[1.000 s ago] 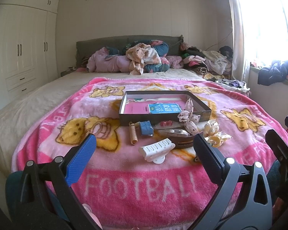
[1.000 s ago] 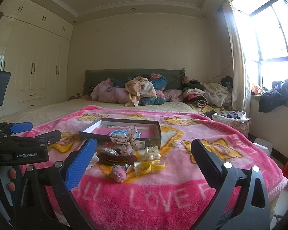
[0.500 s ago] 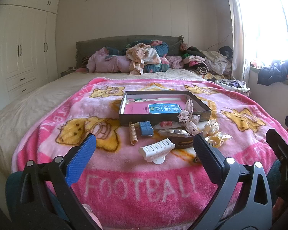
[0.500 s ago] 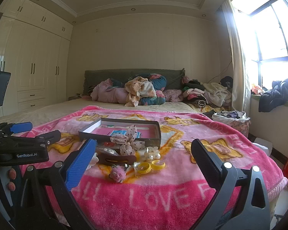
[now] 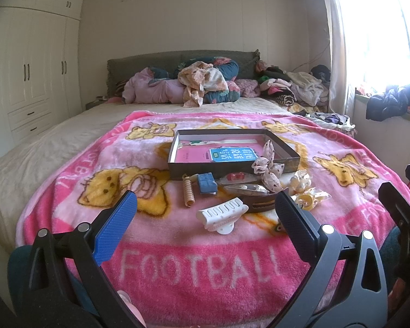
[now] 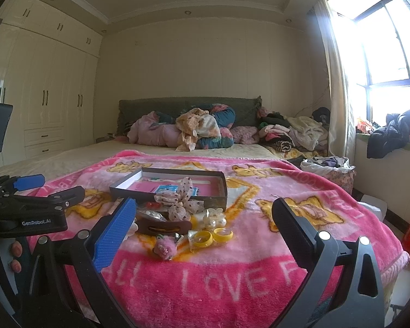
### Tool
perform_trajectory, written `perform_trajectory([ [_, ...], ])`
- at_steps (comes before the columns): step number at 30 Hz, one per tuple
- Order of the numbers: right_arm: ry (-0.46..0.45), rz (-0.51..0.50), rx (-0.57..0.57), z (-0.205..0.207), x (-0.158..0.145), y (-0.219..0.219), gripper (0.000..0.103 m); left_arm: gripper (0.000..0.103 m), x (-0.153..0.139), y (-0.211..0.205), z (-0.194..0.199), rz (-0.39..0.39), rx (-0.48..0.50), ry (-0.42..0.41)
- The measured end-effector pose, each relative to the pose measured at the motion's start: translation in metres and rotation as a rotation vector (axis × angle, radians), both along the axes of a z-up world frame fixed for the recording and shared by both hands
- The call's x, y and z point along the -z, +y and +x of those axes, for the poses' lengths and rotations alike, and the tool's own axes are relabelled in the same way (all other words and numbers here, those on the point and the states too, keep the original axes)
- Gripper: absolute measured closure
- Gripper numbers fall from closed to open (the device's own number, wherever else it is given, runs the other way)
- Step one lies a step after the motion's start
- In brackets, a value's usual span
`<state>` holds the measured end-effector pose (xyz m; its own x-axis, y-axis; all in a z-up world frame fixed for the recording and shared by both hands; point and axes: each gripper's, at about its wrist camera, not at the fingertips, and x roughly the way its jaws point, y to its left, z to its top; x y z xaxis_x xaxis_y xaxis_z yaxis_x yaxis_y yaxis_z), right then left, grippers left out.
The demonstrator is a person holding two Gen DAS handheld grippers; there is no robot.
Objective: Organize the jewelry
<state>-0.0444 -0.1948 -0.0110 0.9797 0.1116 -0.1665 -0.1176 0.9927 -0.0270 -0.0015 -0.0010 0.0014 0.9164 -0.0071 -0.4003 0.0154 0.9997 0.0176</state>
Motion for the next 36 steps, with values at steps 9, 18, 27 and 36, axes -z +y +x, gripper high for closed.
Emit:
perform_trajectory([
  [9,0.004,-0.005,0.002,0.002,0.001,-0.003,0.005,0.01,0.004,0.001,0.003,-0.002,0.002,0.014],
  [18,0.071,-0.043,-0.057,0.014,0.008,0.013,0.005,0.01,0.01,0.02,0.022,-0.018,-0.019,0.05],
  [27,0.193,-0.083,-0.146,0.05,0.025,0.039,0.006,0.01,0.022,0.053,0.049,-0.056,-0.047,0.133],
  [36,0.368,-0.039,-0.192,0.101,0.053,0.046,0.006,0.01,0.036,0.061,0.078,-0.083,0.009,0.21],
])
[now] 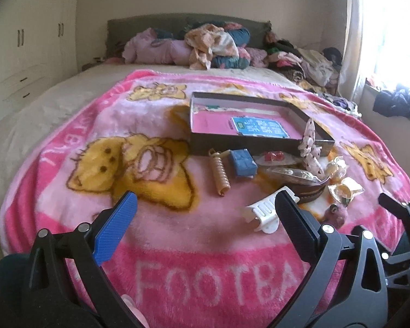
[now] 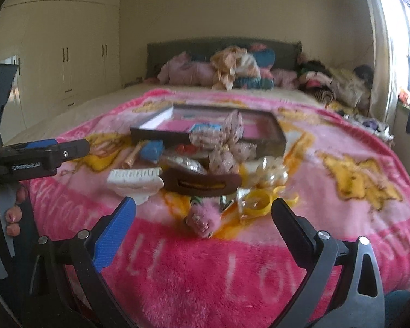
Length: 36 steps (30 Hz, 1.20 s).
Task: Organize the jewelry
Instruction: 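Grasp the pink fluffy pom-pom charm with the right tool while the left tool grasps the white comb clip, then carry the pom-pom charm and white comb clip over the open box with both tools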
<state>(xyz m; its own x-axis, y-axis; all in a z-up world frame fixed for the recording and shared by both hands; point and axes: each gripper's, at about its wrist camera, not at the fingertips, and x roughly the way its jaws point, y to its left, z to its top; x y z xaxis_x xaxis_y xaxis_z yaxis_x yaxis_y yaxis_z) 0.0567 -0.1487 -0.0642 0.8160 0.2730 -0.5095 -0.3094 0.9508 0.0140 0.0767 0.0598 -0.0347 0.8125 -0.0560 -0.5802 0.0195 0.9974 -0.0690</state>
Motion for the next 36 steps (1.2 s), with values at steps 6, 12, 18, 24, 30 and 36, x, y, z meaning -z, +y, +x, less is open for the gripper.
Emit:
perform_trajectory([
  [6,0.078,0.016,-0.027,0.022,0.015,0.005,0.025,0.01,0.011,-0.013,0.024,0.005,0.107,0.062],
  [12,0.158,0.051,-0.025,0.036,0.028,0.0,0.048,0.011,0.025,-0.021,0.047,-0.014,0.199,0.127],
  [18,0.211,0.094,-0.037,0.049,0.035,-0.007,0.07,0.014,0.034,-0.04,0.053,0.025,0.295,0.147],
  [24,0.194,0.117,-0.035,0.046,0.028,-0.019,0.074,0.037,0.043,-0.052,0.065,0.028,0.368,0.175],
  [30,0.169,0.125,-0.012,0.042,0.018,-0.034,0.074,0.078,0.048,-0.062,0.063,0.031,0.425,0.178],
  [36,0.151,0.121,0.002,0.042,0.008,-0.043,0.074,0.083,0.038,-0.063,0.052,0.017,0.441,0.161],
])
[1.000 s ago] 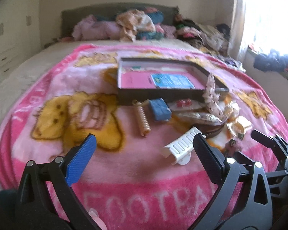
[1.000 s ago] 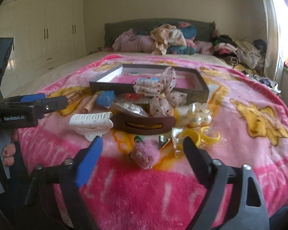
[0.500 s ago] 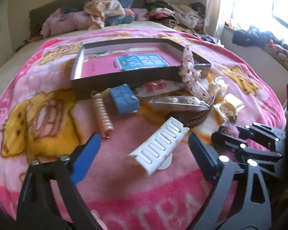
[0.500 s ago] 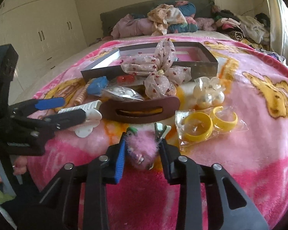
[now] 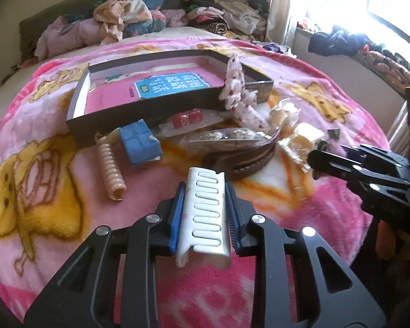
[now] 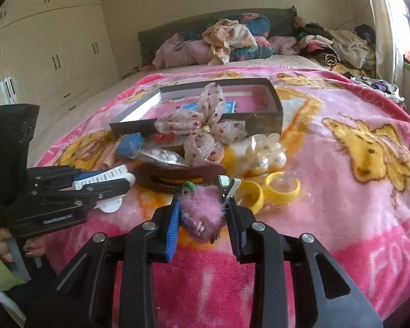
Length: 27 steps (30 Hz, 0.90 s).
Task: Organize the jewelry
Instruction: 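Carry the pom-pom charm and white comb clip over the open box with both tools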
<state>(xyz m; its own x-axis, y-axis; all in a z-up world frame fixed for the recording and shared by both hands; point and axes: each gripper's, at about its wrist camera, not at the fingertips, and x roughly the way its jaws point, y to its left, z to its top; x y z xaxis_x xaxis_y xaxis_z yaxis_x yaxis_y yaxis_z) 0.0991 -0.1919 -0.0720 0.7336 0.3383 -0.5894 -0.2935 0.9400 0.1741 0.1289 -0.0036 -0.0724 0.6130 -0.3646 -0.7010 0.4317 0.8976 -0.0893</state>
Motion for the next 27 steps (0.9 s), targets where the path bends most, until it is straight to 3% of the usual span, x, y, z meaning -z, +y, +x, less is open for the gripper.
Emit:
perform_trajectory([
  [12,-0.006,0.021,0.016,0.021,-0.019,-0.015,0.074,0.083,-0.04,0.01,0.018,-0.036,-0.077,-0.066],
  [27,-0.014,0.008,0.042,0.083,-0.043,-0.035,0.074,0.083,-0.047,0.017,0.081,-0.068,-0.207,-0.074],
])
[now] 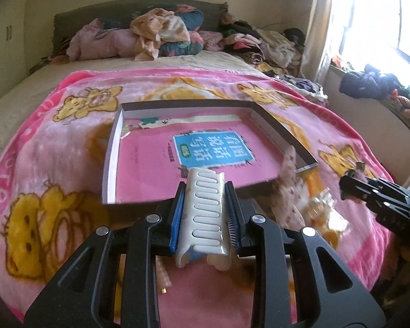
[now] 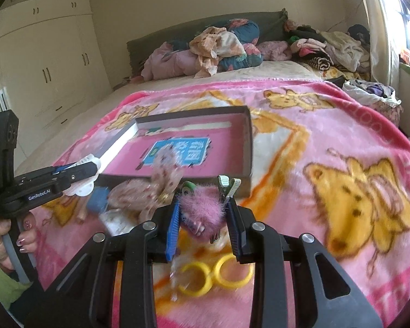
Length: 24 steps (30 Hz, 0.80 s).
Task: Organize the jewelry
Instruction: 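Carry the pom-pom charm and white comb clip over the open box with both tools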
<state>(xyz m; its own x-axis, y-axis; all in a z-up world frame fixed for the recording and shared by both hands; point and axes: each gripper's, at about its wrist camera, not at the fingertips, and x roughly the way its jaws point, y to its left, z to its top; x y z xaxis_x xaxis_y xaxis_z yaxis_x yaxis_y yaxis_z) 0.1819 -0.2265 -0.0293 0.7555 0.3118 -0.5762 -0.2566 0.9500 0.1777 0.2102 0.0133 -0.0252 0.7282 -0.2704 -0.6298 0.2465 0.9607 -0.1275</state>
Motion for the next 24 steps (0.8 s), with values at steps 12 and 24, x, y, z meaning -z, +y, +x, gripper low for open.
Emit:
perform_trajectory([
  [12,-0.025,-0.025,-0.002,0.052,-0.014,-0.004,0.074,0.083,0.008,-0.006,0.042,0.03,-0.048,0.004],
  [24,0.055,-0.049,-0.065,0.104,0.01,0.012,0.074,0.083,0.026,-0.002,0.075,0.051,-0.081,0.044],
])
